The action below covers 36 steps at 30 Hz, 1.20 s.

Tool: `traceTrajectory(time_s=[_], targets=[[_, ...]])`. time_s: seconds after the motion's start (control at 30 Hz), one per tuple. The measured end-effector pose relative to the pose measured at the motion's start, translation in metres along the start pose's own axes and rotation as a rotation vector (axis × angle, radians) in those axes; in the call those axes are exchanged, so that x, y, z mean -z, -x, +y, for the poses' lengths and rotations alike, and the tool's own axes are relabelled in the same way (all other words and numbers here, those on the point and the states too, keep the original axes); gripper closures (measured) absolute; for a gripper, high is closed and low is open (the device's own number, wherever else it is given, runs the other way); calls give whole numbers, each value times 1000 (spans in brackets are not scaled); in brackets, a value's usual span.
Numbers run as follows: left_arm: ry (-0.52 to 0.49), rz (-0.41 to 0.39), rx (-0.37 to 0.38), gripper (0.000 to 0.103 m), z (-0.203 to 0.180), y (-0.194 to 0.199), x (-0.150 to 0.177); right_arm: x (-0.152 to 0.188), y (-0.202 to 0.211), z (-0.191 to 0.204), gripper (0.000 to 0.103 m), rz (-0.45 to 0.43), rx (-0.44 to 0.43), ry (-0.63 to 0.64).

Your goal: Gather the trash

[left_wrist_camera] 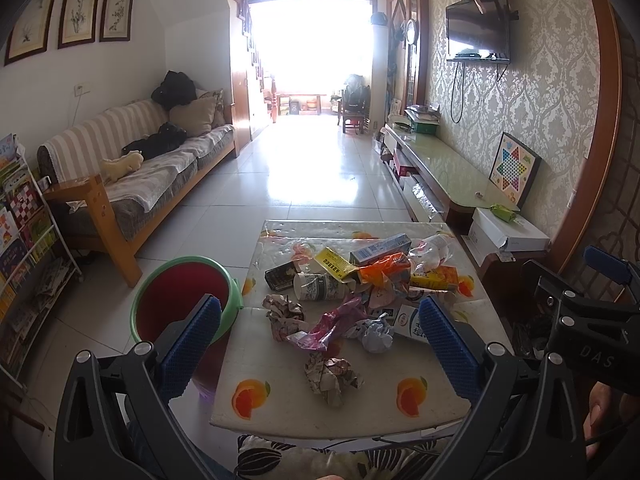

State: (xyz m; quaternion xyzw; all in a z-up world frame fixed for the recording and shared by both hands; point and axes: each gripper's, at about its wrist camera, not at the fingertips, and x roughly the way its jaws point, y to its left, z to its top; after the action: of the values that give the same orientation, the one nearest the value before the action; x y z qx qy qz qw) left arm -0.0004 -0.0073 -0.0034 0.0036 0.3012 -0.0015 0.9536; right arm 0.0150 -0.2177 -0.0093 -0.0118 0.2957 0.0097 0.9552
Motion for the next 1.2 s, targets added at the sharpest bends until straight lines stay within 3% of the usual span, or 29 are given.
traceTrajectory(time_s=[0.83, 1.0, 1.07, 1.2], targets=[[11, 21, 9, 8, 0, -4, 6, 2, -5, 1, 3, 20, 1, 5], [22, 50, 33, 8, 3, -14, 14, 9, -13, -1, 3, 37, 9, 9], [37, 96, 62, 8, 7, -24, 20, 15, -19, -4, 3, 55, 7, 8], [74, 123, 49, 8, 20, -38, 33, 32, -40, -17, 3, 95, -35, -17]])
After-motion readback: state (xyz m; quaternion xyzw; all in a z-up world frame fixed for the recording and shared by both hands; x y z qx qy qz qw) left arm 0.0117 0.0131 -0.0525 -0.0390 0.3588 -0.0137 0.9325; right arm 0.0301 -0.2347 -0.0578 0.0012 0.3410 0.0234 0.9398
